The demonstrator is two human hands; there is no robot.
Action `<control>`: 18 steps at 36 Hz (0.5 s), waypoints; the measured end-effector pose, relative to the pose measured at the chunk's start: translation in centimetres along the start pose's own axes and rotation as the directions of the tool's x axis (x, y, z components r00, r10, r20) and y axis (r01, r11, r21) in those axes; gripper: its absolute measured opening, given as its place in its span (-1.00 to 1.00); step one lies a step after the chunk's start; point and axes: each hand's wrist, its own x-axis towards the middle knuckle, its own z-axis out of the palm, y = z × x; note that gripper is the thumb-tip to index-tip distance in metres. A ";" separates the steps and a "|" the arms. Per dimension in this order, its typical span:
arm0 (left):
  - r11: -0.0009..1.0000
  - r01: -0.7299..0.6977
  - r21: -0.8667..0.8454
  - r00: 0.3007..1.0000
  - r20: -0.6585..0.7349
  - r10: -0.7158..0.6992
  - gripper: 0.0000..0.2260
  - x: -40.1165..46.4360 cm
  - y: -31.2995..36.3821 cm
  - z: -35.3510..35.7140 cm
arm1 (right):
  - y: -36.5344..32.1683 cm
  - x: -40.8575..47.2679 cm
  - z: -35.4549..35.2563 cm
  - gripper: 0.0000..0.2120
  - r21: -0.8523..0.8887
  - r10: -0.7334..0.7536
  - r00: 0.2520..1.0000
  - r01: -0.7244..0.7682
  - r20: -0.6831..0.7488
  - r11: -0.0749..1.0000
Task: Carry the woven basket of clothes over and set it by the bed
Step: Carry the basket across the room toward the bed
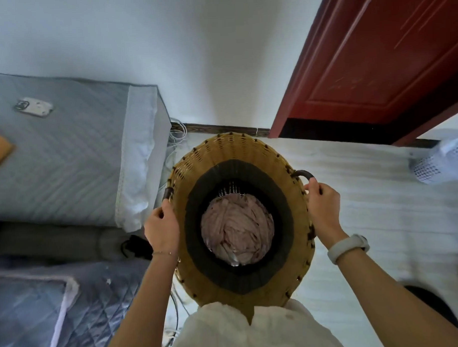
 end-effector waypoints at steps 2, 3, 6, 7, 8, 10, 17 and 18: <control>0.999 0.005 0.033 1.000 0.016 -0.005 -0.61 3.3 1.8 0.9 | -1.7 2.0 2.1 -0.58 -0.009 0.025 1.000 -0.025 -0.010 1.000; 0.999 0.006 0.041 1.000 0.025 -0.007 -0.60 4.8 2.6 1.2 | -2.5 3.0 3.1 -0.58 -0.010 0.036 0.999 -0.036 -0.010 0.999; 0.999 0.017 0.043 0.999 0.044 -0.019 -0.59 8.8 4.7 2.1 | -4.9 5.6 5.7 -0.59 -0.013 0.045 0.999 -0.045 -0.003 0.999; 0.999 0.015 0.037 0.999 0.044 -0.017 -0.59 10.0 5.4 2.3 | -5.6 6.4 6.5 -0.59 -0.011 0.047 0.999 -0.047 -0.001 0.999; 0.999 0.009 0.033 0.999 0.044 -0.010 -0.60 11.1 6.0 2.5 | -6.2 7.1 7.3 -0.59 -0.006 0.049 0.999 -0.049 0.000 0.999; 0.999 -0.005 0.032 0.999 0.036 0.004 -0.61 13.4 7.0 3.1 | -7.2 8.5 8.6 -0.60 0.001 0.052 0.999 -0.052 0.001 0.999; 1.000 -0.017 0.017 0.998 0.056 0.016 -0.62 20.6 11.1 6.2 | -9.6 14.7 13.2 -0.65 -0.008 0.077 0.997 -0.077 0.024 0.997; 1.000 -0.012 0.008 0.998 0.058 0.012 -0.62 21.5 11.7 6.9 | -9.8 15.7 13.9 -0.65 -0.010 0.082 0.996 -0.082 0.026 0.997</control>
